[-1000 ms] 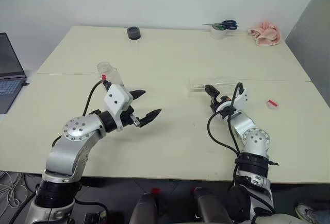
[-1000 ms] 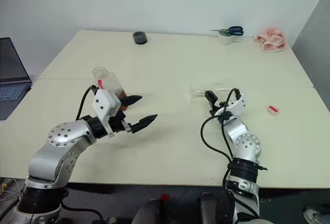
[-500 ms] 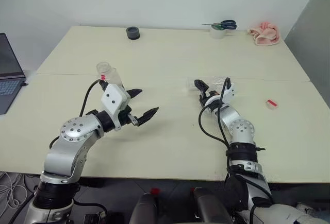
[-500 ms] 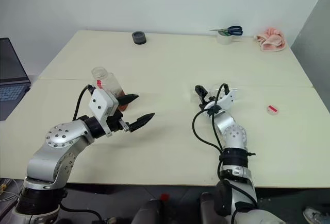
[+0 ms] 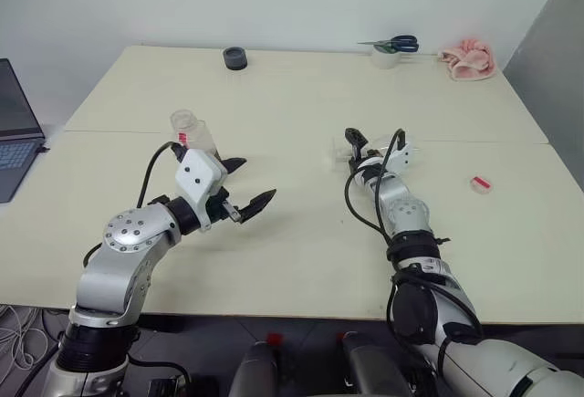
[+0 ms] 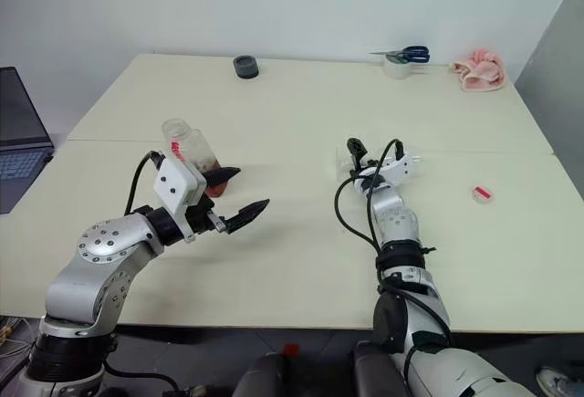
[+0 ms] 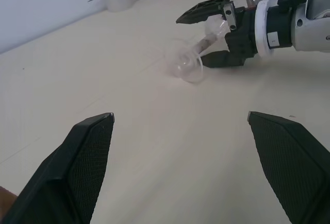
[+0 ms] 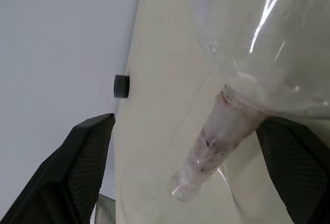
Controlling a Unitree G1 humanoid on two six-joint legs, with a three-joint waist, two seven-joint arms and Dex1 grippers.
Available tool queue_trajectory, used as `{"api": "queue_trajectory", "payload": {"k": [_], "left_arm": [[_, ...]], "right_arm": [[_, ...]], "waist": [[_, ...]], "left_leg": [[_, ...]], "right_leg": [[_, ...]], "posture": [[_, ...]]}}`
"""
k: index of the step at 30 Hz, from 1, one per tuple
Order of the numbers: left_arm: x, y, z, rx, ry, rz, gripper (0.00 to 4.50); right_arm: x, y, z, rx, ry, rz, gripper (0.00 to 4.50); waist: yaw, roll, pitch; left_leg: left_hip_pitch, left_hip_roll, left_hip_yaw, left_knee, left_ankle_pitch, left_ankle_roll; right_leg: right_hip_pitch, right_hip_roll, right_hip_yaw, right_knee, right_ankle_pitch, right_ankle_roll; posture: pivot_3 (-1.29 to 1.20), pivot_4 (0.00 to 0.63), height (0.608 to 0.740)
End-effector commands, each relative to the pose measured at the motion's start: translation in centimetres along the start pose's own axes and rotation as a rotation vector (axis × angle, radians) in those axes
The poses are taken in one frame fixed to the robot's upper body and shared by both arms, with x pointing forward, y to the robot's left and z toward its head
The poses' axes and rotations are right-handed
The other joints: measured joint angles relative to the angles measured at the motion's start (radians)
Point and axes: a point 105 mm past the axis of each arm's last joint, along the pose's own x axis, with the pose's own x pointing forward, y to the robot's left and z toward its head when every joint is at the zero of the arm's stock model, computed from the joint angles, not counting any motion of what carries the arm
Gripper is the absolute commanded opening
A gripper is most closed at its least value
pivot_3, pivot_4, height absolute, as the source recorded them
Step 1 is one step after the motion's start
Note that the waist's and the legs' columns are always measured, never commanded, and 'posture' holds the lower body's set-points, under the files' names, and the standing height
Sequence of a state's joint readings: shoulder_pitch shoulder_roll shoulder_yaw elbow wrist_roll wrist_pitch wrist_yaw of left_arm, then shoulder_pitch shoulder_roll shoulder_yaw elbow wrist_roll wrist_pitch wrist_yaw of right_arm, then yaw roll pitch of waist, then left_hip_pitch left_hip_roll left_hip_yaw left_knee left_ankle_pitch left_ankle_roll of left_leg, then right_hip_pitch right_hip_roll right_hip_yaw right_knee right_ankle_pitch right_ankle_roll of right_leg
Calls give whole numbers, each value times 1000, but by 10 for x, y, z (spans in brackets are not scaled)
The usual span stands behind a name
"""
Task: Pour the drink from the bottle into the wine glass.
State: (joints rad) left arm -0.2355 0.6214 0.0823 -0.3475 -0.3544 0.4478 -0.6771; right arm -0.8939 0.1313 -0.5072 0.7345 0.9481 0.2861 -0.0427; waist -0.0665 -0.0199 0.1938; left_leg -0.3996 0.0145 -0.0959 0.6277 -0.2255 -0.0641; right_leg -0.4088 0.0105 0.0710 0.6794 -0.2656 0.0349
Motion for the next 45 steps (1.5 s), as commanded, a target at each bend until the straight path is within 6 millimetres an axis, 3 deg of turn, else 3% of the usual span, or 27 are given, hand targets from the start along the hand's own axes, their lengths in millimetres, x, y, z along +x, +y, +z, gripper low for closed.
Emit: {"api": "queue_trajectory", "payload": {"k": [1,2,5,10,12,15,16,19,22,24,27,30,36,45], "left_arm": [[-6,3,13,50,-33,24,4454],[-6,3,13,50,-33,24,4454],[-7,3,13,50,-31,27,4500],[-6,3,13,46,-34,27,4500],[-6,3,13,43,-34,27,4500],[-6,3,13,40,-35,30,4500],[-6,4,13,39,-35,31,4500],[-8,5,10,33,-31,39,4500],[-10,9,8,13,-34,59,4500],[-13,12,8,-9,-43,78,4500],[-19,19,6,-84,-71,126,4500],[-22,18,8,-109,-84,137,4500],[-29,16,12,-113,-81,157,4500],[-34,14,12,-116,-66,173,4500]], "right_arm": [[4,6,-7,42,-32,-14,4500],[4,5,-6,40,-38,-24,4500],[4,1,-7,22,-51,-44,3654],[3,2,-6,20,-65,-44,1816],[3,7,-4,4,-65,-27,1064],[-1,33,-2,-153,-63,85,265],[-3,41,-3,-210,-61,121,261],[-19,87,-17,-608,-78,345,261],[-37,114,-39,-890,-109,514,261],[-43,121,-48,-1035,-146,585,261],[-43,105,-69,-1300,-175,654,261],[-43,82,-89,-1367,-160,698,261],[-41,52,-113,-1370,-81,709,261],[-39,21,-123,-1387,41,668,261]], "waist": [[0,0,0],[1,0,0],[4,0,0],[2,0,0],[2,0,0],[3,0,0],[3,1,1],[1,1,1],[-4,1,1],[-8,1,1],[-8,0,0],[-9,-1,0],[-10,-1,0],[-11,-1,0]], "left_leg": [[0,0,0,0,0,0],[0,0,0,0,0,0],[0,0,0,0,0,0],[0,0,0,0,0,0],[0,0,0,0,0,0],[0,0,0,0,0,0],[0,0,0,0,0,0],[-1,0,0,-1,0,0],[-2,0,0,-3,0,0],[-2,1,0,-4,0,0],[-2,1,0,-4,0,0],[-1,0,0,-3,0,0],[-1,0,0,-2,0,-1],[1,0,-1,-1,0,-1]], "right_leg": [[0,0,0,0,0,0],[0,0,0,0,0,0],[0,0,0,0,0,0],[0,0,0,0,2,-3],[0,0,0,0,2,-3],[0,0,0,0,2,-3],[0,0,0,0,2,-3],[-2,0,0,0,2,-3],[-4,0,0,0,1,-4],[-5,0,0,0,1,-4],[-4,0,0,1,1,-4],[-3,0,0,0,1,-3],[-2,0,0,1,2,-4],[-1,0,0,1,2,-4]], "posture": [[0,150,740],[0,150,740],[0,150,740],[0,150,740],[0,150,740],[0,150,740],[0,150,740],[0,150,740],[0,150,740],[0,150,740],[0,150,740],[0,150,740],[0,150,740],[0,150,740]]}}
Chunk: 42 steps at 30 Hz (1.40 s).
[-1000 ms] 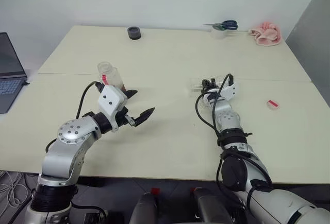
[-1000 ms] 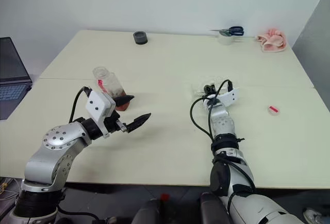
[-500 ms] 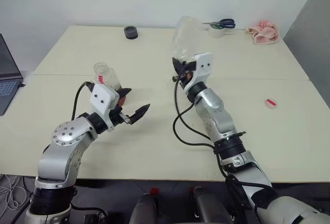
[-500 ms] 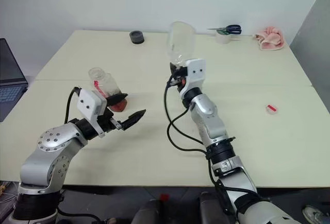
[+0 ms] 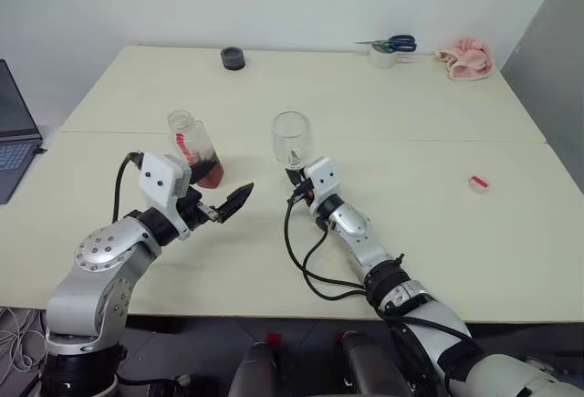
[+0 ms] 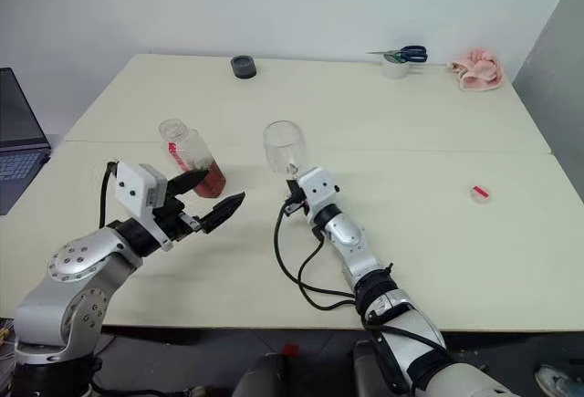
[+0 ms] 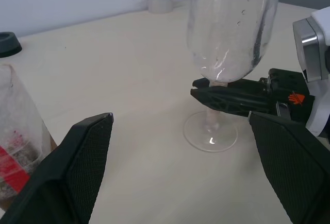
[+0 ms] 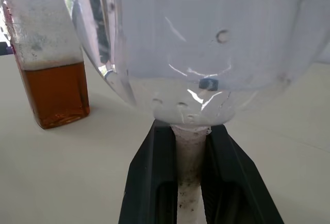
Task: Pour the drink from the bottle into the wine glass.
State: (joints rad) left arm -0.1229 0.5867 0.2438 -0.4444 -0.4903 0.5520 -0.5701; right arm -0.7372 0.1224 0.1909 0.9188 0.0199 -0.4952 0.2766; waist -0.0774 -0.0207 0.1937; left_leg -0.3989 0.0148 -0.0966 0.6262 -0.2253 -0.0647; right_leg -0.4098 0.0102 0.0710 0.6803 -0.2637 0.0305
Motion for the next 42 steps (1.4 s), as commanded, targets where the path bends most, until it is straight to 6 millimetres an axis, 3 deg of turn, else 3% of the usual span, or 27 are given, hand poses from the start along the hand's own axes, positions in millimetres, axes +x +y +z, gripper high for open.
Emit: {"api": "queue_trajectory", "payload": {"k": [1,8,20,27,34,38,42], "left_arm": [[-4,0,14,42,-35,11,4500],[-3,1,14,49,-27,13,4500],[-1,3,11,43,-24,12,4500],[-7,14,-1,25,-6,71,4500],[-15,30,-16,-2,-38,240,4500],[-23,37,-24,-11,-47,327,4500],[-31,44,-34,-26,-31,367,4500]], "right_arm": [[1,4,0,-12,5,40,261],[0,2,-8,-49,48,48,261],[-2,-2,-5,-66,42,47,4385],[-18,-6,-4,-52,66,126,4482],[-65,-49,24,-100,125,154,4482],[-91,-69,61,-143,202,301,4482],[-105,-94,125,-205,283,451,4482]], "waist": [[0,0,0],[0,0,0],[-2,0,0],[-1,0,0],[17,0,0],[20,0,0],[19,1,0]], "left_leg": [[0,0,0,0,0,0],[1,0,0,0,0,0],[1,0,0,0,0,0],[1,0,0,0,0,0],[0,-1,0,1,0,0],[0,-1,0,2,0,0],[0,-2,1,2,0,0]], "right_leg": [[0,0,0,0,0,0],[1,0,0,0,0,0],[1,0,0,0,0,0],[1,0,0,0,0,0],[1,-2,0,0,-1,1],[1,-2,0,-1,-3,4],[1,-3,0,-1,-3,5]], "posture": [[0,150,740],[0,150,740],[0,150,740],[0,150,740],[0,150,740],[0,150,740],[0,150,740]]}}
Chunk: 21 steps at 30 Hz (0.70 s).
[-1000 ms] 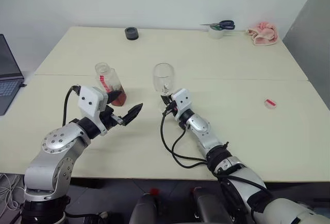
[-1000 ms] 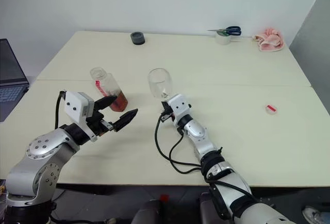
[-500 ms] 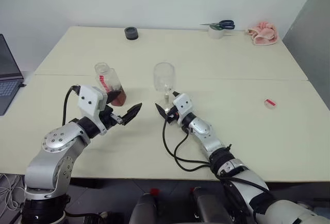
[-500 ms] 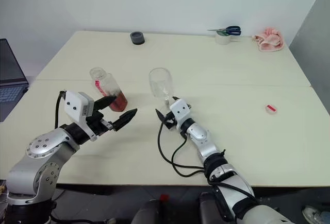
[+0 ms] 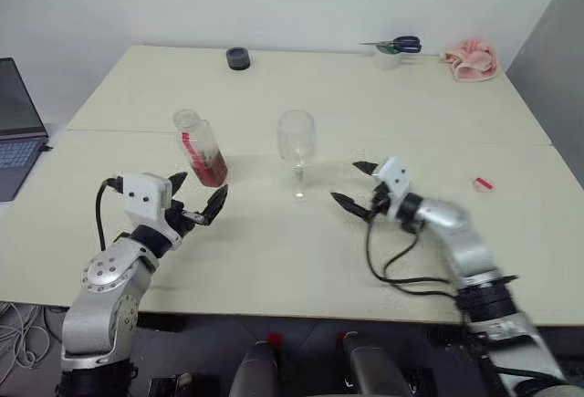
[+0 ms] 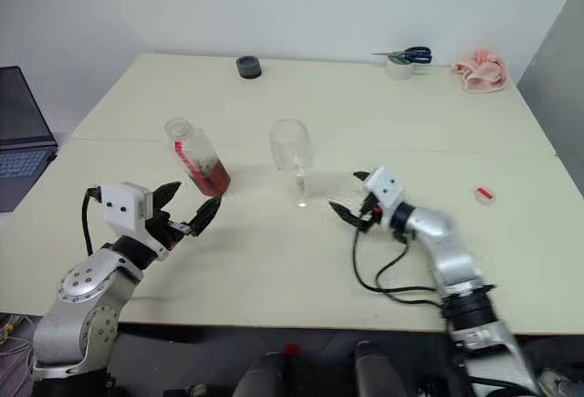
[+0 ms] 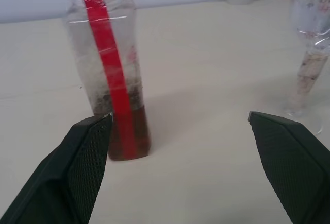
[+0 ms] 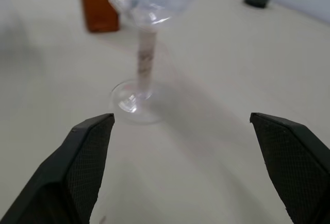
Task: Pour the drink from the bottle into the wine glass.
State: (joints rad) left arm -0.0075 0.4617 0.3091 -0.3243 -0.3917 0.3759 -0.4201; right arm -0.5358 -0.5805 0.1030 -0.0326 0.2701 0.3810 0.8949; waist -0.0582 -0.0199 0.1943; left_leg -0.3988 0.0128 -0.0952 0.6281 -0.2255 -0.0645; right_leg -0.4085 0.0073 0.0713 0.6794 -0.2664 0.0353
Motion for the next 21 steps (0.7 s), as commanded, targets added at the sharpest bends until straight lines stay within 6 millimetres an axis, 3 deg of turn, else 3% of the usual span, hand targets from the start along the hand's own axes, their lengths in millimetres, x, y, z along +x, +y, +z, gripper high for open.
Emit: {"api": "queue_trajectory", "payload": {"k": [1,4,7,10,14,21], "left_arm": [[-4,14,8,45,-33,62,4500],[-1,25,11,61,-37,96,4500],[3,30,21,57,-65,108,4500],[8,29,31,70,-84,91,4500],[15,30,44,86,-109,80,4500],[31,37,38,106,-74,64,4500]], "right_arm": [[-21,-8,78,-110,-101,104,4482],[-25,1,140,-151,-183,197,4482],[-21,21,175,-153,-240,296,4482],[-12,37,184,-137,-223,354,4482],[-5,36,182,-82,-202,353,4482],[3,35,177,-78,-189,339,4482]], "waist": [[-1,0,0],[-7,0,0],[-1,-2,-1],[4,-2,-1],[17,-2,-1],[21,-2,-1]], "left_leg": [[1,0,0,0,0,0],[1,1,-1,-1,0,0],[0,3,-4,-1,0,0],[-1,2,-4,-1,0,0],[-2,-2,-2,1,0,0],[-2,-1,-2,0,0,0]], "right_leg": [[0,0,0,0,0,0],[0,2,0,1,0,0],[0,4,-3,0,-1,-1],[0,2,-3,-1,0,-2],[0,-2,-3,-1,1,-1],[0,-1,-3,-1,1,-1]], "posture": [[0,150,740],[0,150,740],[0,150,740],[0,150,740],[0,150,740],[0,150,740]]}}
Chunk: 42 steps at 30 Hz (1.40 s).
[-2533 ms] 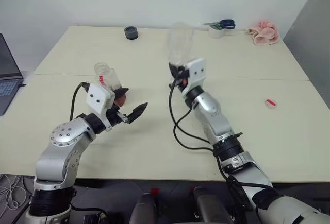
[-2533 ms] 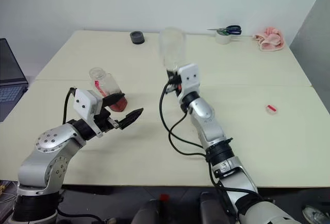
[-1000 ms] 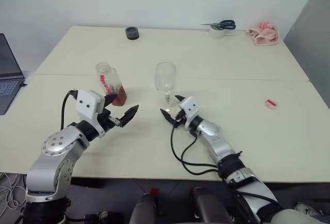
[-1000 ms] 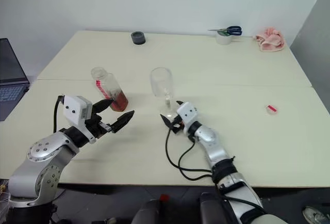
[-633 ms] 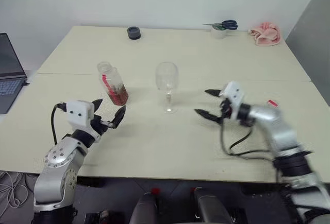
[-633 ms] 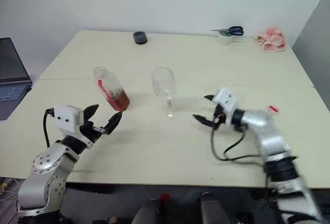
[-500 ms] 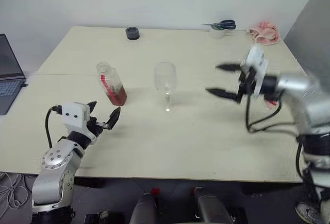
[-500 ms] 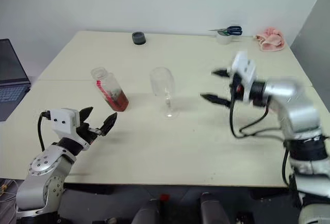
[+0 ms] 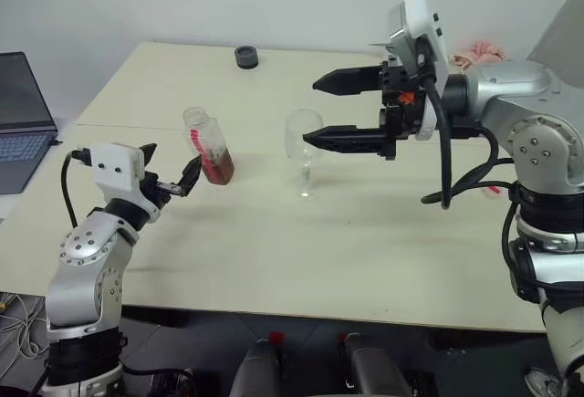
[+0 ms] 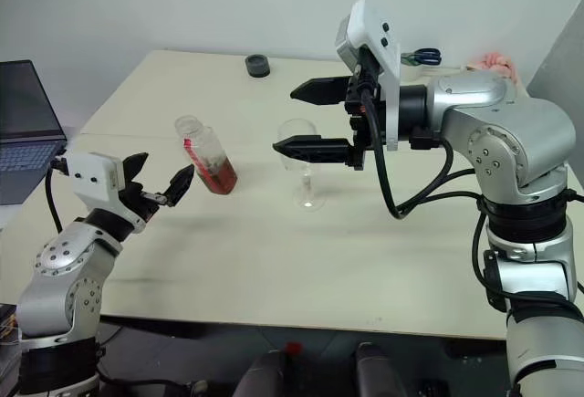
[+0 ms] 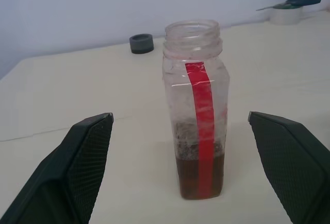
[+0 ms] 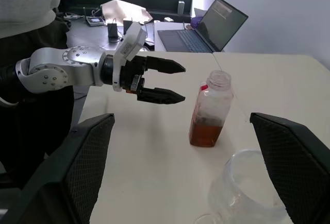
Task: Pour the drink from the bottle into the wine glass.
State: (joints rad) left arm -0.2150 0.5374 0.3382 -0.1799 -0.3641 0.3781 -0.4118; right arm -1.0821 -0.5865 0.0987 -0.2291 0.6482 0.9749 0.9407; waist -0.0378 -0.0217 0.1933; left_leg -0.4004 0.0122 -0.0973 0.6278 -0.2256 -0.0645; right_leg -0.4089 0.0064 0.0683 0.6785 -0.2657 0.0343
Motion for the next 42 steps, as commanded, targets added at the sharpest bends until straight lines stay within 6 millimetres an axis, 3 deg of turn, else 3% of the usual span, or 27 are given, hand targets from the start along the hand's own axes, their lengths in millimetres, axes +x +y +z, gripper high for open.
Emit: {"api": "queue_trajectory", "payload": {"k": [1,15,30,33,39,42], "left_arm": [[8,5,1,40,-7,-8,4500],[43,-4,17,54,-69,-56,4500],[72,-14,15,44,-87,-58,4500],[73,-13,12,65,-86,-47,3907],[75,-11,16,81,-112,-43,2088],[74,-1,26,123,-139,-36,1858]], "right_arm": [[0,1,9,-50,-19,-7,4482],[0,4,4,-54,-17,-4,4482],[9,7,8,-60,-17,-30,4482],[9,7,8,-60,-18,-35,4500],[7,7,7,-66,-23,-42,4500],[0,6,6,-83,-58,-44,4500]], "waist": [[0,0,0],[4,0,0],[2,0,0],[3,0,0],[4,0,0],[3,0,0]], "left_leg": [[0,0,0,0,0,0],[0,0,-1,0,0,0],[-1,0,-1,0,0,0],[-1,0,-1,0,0,0],[-1,0,-2,0,0,0],[-1,0,-2,0,0,0]], "right_leg": [[0,0,0,0,0,0],[0,0,-1,0,1,-1],[-1,0,-1,1,2,-3],[-1,0,-1,1,2,-3],[0,0,-2,1,2,-3],[-1,0,-2,1,2,-3]], "posture": [[0,150,740],[0,150,740],[0,150,740],[0,150,740],[0,150,740],[0,150,740]]}}
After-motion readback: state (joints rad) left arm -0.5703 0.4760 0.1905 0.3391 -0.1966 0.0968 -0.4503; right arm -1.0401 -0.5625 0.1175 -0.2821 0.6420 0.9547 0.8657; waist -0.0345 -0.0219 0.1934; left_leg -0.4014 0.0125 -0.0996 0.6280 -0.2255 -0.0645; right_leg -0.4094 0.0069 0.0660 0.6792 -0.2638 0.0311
